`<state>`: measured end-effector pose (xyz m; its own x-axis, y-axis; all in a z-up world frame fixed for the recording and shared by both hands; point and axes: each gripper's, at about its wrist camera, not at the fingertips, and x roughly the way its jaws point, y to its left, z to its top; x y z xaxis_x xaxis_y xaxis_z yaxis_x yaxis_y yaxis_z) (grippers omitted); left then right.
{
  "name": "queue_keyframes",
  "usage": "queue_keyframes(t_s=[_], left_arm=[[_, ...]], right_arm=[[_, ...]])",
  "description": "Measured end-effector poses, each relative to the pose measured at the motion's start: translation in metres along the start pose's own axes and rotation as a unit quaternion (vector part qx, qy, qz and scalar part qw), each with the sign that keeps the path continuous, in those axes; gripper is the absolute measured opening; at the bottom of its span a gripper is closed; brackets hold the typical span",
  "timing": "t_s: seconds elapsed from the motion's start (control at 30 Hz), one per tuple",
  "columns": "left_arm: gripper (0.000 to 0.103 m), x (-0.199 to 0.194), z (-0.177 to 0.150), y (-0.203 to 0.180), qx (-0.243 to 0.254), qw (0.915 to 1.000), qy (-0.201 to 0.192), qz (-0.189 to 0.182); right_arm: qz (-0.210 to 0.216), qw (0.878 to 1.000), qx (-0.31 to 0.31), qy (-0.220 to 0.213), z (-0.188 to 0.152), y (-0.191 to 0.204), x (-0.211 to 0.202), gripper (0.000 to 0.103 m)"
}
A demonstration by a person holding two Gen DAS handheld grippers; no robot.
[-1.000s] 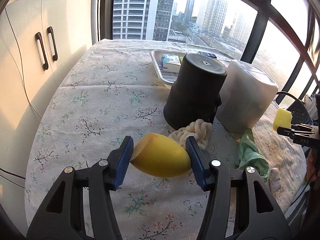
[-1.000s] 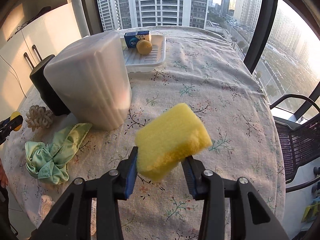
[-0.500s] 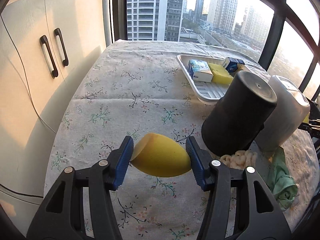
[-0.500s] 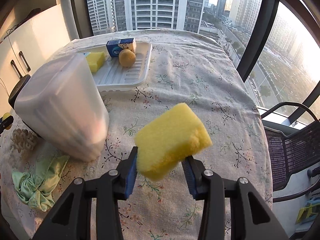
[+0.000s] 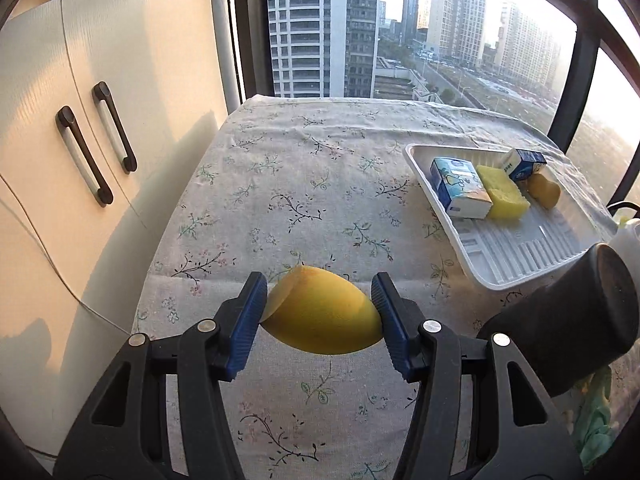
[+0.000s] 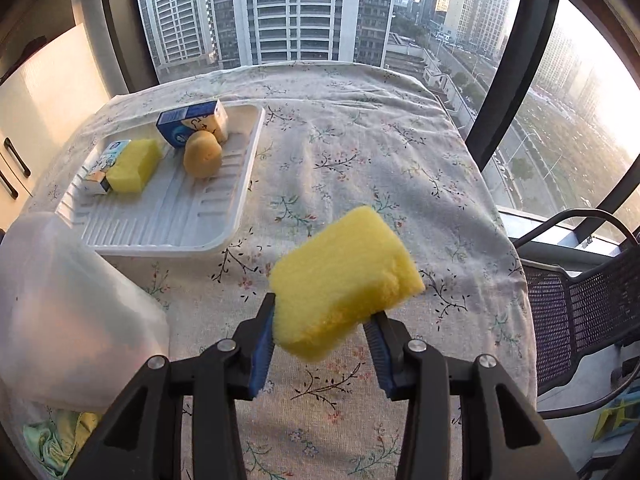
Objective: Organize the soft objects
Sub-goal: 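Carry both yellow sponges over the white tray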
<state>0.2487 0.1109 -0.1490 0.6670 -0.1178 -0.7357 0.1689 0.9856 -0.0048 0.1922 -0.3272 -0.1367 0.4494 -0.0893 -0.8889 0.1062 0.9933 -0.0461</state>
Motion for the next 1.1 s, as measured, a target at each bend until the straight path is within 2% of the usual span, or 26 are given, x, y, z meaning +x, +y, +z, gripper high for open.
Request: queue_keyframes(t_s=[0.1, 0.3, 0.63, 0.83, 1.0, 1.1], left_arm=[[0.052, 0.010, 0.014, -0.003, 0.008, 1.0000, -0.002, -0.001], [0.052, 0.028, 0.040, -0.021, 0.023, 0.9993, -0.004, -0.027], [0.052, 0.056, 0.077, -0.071, 0.065, 0.9941, 0.027, -0.082], [0.052, 0.066, 0.082, -0.092, 0.081, 0.9876, 0.063, -0.119], [0.052, 0.072, 0.075, -0.102, 0.092, 0.9840, 0.087, -0.126], [0.052, 0.075, 0.071, -0.105, 0.091, 0.9796, 0.097, -0.150]], right_arm=[[-0.004, 1.000, 0.000, 0.001, 0.013, -0.002, 0.007, 0.045], [-0.005, 1.000, -0.014, -0.008, 0.041, 0.005, 0.011, 0.045], [0.060, 0.998, -0.027, -0.009, 0.096, 0.040, 0.023, 0.045], [0.081, 0.995, -0.050, 0.007, 0.114, 0.066, 0.039, 0.045], [0.089, 0.993, -0.074, 0.025, 0.121, 0.089, 0.057, 0.045], [0.096, 0.992, -0.079, 0.034, 0.122, 0.097, 0.066, 0.045]])
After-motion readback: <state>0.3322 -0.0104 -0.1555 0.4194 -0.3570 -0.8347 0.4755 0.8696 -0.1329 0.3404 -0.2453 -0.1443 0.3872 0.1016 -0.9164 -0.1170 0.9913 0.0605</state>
